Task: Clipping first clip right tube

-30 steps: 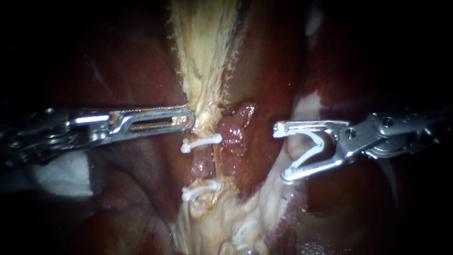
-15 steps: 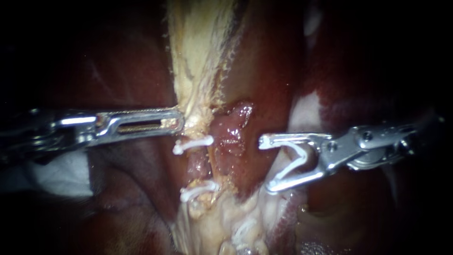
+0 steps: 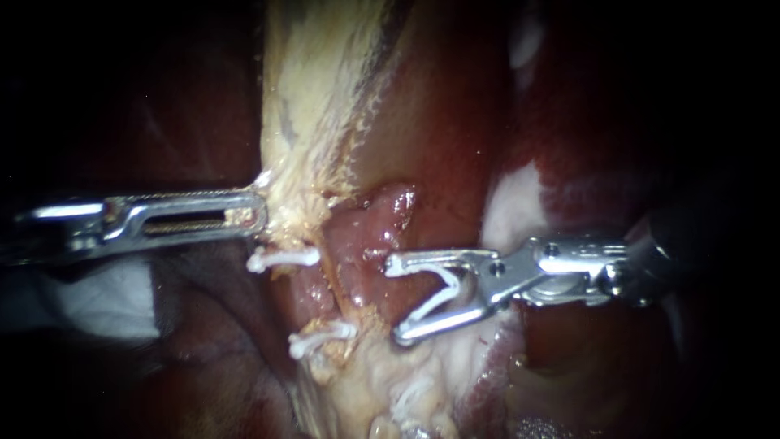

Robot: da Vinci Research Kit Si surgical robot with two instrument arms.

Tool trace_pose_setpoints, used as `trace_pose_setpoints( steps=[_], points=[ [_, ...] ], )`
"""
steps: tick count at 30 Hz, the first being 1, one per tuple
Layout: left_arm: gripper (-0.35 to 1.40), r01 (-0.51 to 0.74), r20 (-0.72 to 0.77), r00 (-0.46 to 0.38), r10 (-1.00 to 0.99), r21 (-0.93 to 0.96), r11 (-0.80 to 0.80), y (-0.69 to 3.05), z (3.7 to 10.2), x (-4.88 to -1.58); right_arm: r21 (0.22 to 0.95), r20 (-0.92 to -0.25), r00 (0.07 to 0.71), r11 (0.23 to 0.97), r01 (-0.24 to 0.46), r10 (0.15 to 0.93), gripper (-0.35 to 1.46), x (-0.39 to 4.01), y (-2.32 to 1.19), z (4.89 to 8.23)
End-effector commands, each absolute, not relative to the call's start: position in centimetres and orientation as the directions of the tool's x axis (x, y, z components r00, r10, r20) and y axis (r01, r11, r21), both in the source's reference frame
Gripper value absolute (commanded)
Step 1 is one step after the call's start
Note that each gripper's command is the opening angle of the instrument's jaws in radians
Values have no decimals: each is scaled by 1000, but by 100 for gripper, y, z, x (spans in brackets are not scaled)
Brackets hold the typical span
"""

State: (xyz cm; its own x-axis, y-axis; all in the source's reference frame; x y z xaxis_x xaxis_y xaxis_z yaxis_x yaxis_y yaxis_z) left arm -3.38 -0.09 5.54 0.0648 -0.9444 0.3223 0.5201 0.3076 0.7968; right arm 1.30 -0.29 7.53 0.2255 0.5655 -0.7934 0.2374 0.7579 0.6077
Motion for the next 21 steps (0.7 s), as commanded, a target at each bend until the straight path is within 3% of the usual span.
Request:
trace_pose_setpoints(
  steps=[1,9,21],
  points=[
    [-35,522,323,64,-944,796,308,-9,553,-339,609,-792,230,757,239,565,59,136,-28,757],
    [-35,522,324,61,-944,796,307,-11,549,-340,619,-785,236,744,253,573,60,173,-24,776],
    [-35,523,324,61,-944,795,307,-12,549,-342,624,-781,244,712,321,574,58,190,-34,767]
  ],
)
